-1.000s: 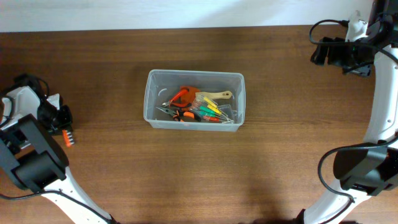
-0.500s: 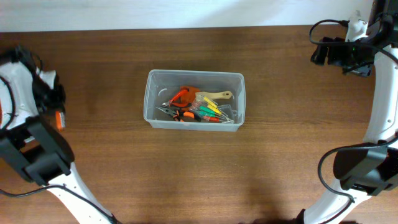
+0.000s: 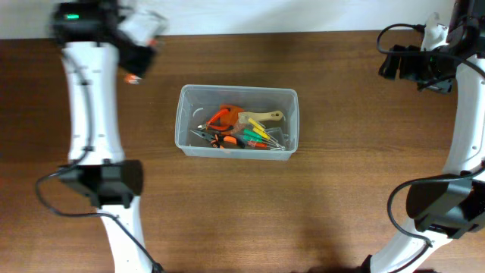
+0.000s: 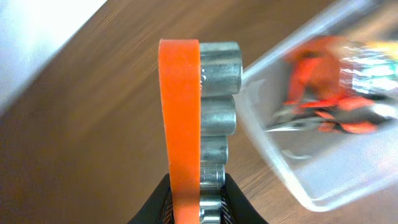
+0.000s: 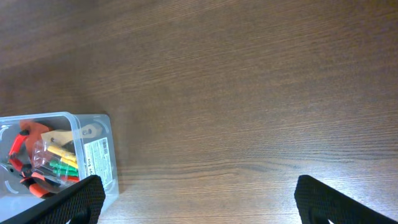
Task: Pack container
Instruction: 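Carry the bit strip into the container and open left gripper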
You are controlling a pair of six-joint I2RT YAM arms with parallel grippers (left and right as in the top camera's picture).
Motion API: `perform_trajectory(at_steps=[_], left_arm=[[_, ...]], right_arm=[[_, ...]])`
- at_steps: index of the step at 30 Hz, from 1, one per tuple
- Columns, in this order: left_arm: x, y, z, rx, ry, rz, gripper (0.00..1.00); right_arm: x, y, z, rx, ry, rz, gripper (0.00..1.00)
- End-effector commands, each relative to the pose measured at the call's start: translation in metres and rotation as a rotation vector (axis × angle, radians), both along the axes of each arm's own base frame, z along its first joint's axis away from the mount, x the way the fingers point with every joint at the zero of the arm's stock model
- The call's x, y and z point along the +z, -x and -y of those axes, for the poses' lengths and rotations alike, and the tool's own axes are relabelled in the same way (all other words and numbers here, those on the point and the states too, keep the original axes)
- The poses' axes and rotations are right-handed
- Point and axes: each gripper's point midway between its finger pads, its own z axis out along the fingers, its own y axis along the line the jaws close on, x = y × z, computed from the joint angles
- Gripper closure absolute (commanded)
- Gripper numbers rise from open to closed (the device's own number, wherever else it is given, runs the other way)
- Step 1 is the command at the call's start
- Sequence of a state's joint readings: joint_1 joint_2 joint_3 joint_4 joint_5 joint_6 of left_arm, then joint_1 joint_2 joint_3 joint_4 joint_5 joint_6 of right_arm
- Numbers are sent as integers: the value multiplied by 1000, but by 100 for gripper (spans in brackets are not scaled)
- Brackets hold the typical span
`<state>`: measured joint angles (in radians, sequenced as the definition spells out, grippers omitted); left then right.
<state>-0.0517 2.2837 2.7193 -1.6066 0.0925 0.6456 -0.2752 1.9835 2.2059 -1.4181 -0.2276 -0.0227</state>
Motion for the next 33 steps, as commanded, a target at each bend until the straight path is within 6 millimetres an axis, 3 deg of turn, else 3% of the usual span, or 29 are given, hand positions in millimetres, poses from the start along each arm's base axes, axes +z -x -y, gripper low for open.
perform_trajectory(at_steps=[1,6,12,17,22,23,24,25,29,33], left_arm=[[-7,12,57,-411,-44,11,98],[-50,33,99,-656,-77,-100,92],[-115,56,125,-833,-92,-245,89],[-151,47,128,-847,-178,-262,89],[-157,25,124,-820,-270,-193,83],[-156,20,123,-802,-285,-177,79],[-155,14,121,-776,-302,-162,62],[-154,11,119,-752,-315,-153,1],[-144,5,115,-593,-305,-136,1],[-113,5,114,-380,-234,-92,1]], right_arm=[[-4,0,-1,-2,-12,-10,1],[-4,0,-1,-2,-12,-10,2],[-4,0,-1,-2,-12,-10,2],[-4,0,-1,-2,-12,-10,2],[-4,0,-1,-2,-12,-10,2],[-4,0,-1,-2,-12,-10,1],[-4,0,-1,-2,-12,-10,1],[-4,0,-1,-2,-12,-10,2],[-4,0,-1,-2,-12,-10,1],[-4,0,-1,-2,-12,-10,2]])
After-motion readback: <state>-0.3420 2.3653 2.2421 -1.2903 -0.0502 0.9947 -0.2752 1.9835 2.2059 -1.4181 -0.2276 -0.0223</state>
